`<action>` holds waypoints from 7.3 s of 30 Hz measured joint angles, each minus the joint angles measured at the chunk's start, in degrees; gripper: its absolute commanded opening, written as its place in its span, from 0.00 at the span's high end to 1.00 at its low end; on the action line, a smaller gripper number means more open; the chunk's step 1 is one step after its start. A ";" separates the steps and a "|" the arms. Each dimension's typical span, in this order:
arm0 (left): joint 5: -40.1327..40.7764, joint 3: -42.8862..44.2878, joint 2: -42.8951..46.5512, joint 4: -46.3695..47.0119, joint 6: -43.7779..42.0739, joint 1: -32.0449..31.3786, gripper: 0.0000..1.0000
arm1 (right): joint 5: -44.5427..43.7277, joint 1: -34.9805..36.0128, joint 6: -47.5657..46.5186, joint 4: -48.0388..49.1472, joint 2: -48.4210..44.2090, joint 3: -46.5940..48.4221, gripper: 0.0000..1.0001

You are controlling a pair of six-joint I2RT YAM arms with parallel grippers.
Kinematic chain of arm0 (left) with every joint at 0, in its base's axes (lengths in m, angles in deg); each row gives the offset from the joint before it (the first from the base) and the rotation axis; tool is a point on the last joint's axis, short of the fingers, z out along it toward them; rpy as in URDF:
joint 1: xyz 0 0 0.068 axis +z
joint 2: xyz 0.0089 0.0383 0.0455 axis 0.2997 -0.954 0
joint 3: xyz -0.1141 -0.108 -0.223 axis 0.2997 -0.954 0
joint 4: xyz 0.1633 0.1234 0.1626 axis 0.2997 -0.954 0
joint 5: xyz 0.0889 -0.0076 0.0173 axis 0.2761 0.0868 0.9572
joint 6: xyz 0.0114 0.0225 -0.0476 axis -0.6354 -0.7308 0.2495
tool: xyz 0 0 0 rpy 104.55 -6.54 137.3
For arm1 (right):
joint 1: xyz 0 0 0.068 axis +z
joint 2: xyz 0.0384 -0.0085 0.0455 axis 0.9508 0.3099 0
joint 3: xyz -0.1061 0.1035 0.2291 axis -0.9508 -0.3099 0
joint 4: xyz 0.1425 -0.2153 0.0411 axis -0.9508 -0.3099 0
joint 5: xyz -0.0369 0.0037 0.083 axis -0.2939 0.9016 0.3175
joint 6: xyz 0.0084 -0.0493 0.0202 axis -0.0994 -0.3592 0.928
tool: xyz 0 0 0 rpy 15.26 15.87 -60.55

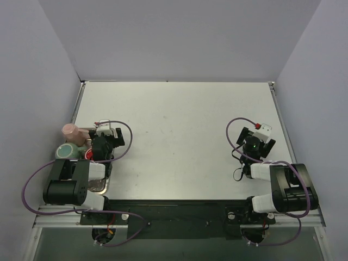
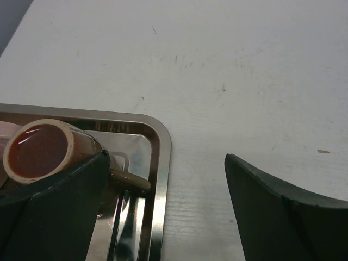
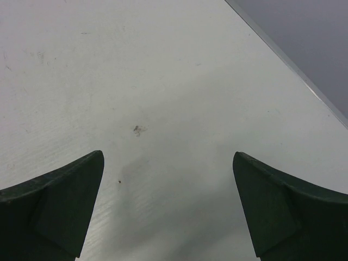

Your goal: Turn the mug right side up

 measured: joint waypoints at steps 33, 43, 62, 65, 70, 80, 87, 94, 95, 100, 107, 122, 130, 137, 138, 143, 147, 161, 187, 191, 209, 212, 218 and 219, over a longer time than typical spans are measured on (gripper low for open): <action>-9.94 36.41 24.15 -129.28 -65.44 -10.56 0.21 | 29.79 19.06 -1.25 -54.45 -30.88 20.87 0.00; 3.23 32.72 17.73 -125.39 -68.98 -13.86 0.23 | 31.47 19.61 -0.76 -55.32 -34.23 20.79 0.00; 7.41 26.86 7.78 -116.32 -68.52 -14.62 0.47 | 32.50 20.00 -0.59 -55.30 -32.41 20.59 0.00; 6.88 26.77 8.72 -117.70 -68.30 -14.62 0.46 | 32.48 20.00 -0.59 -55.30 -32.41 20.59 0.00; 7.89 25.90 11.32 -115.01 -68.74 -14.62 0.44 | 32.50 20.00 -0.59 -55.28 -32.28 20.59 0.00; 9.75 22.16 8.37 -109.68 -69.29 -14.71 0.91 | 32.24 20.00 -0.59 -55.30 -31.43 20.59 0.00; 7.15 24.37 8.74 -111.97 -68.96 -14.73 1.00 | 32.04 20.00 -0.59 -55.28 -31.28 20.59 0.00; -3.56 38.82 9.68 -119.80 -62.71 -15.43 1.00 | 32.09 20.00 -0.59 -55.28 -31.30 20.59 0.00; -5.73 41.70 9.90 -120.17 -61.18 -15.43 1.00 | 32.11 20.00 -0.57 -55.28 -31.36 20.59 0.00; -16.15 50.84 11.13 -120.48 -52.76 -15.54 1.00 | 33.24 20.41 1.22 -55.39 -32.61 20.63 0.00; -29.73 61.64 11.30 -119.23 -34.62 -15.93 1.00 | 36.87 31.65 10.49 -46.69 -33.42 20.79 0.00; -49.16 67.65 17.09 -105.96 -10.16 -19.80 1.00 | 49.53 49.03 26.14 -21.46 -13.22 33.92 0.25; -50.93 67.63 17.18 -102.22 -6.67 -19.89 0.91 | 54.21 49.70 31.87 -16.94 -8.48 35.06 1.00; -45.66 67.47 17.92 -101.81 -11.34 -19.93 0.12 | 48.54 49.51 26.75 -30.88 -10.78 37.94 1.00; -42.84 67.47 17.86 -102.79 -12.85 -19.87 0.11 | 44.72 49.44 23.93 -36.46 -11.72 38.51 1.00; -26.82 65.92 17.46 -107.16 -21.84 -19.85 0.11 | 25.57 40.22 12.98 -61.07 -12.31 42.34 1.00; -16.55 60.41 15.54 -109.39 -30.45 -19.85 0.11 | 17.35 26.51 8.52 -70.25 -7.02 44.57 1.00; -0.57 46.42 4.70 -109.87 -54.03 -13.29 0.16 | 18.99 4.66 5.79 -73.42 13.29 45.72 0.89; -0.46 48.54 -9.22 -111.12 -59.49 -8.09 1.00 | 21.05 7.02 5.97 -75.47 -6.91 43.95 0.34; -5.75 54.58 -5.75 -114.44 -56.46 -8.59 1.00 | 20.04 11.30 5.07 -78.16 -12.28 43.95 0.29; -43.71 80.26 9.29 -111.82 -14.64 -18.23 1.00 | 41.16 45.92 18.93 -39.80 -21.05 38.45 0.18; -49.05 80.26 10.56 -110.86 -9.86 -19.96 1.00 | 45.18 48.11 22.01 -34.32 -15.19 39.28 0.24; -53.92 78.38 10.78 -106.86 -4.24 -20.35 1.00 | 50.38 49.75 26.58 -27.15 -10.71 41.44 0.89; -54.49 77.83 10.86 -106.14 -4.59 -20.44 1.00 | 51.12 49.75 28.02 -26.71 -10.69 41.46 1.00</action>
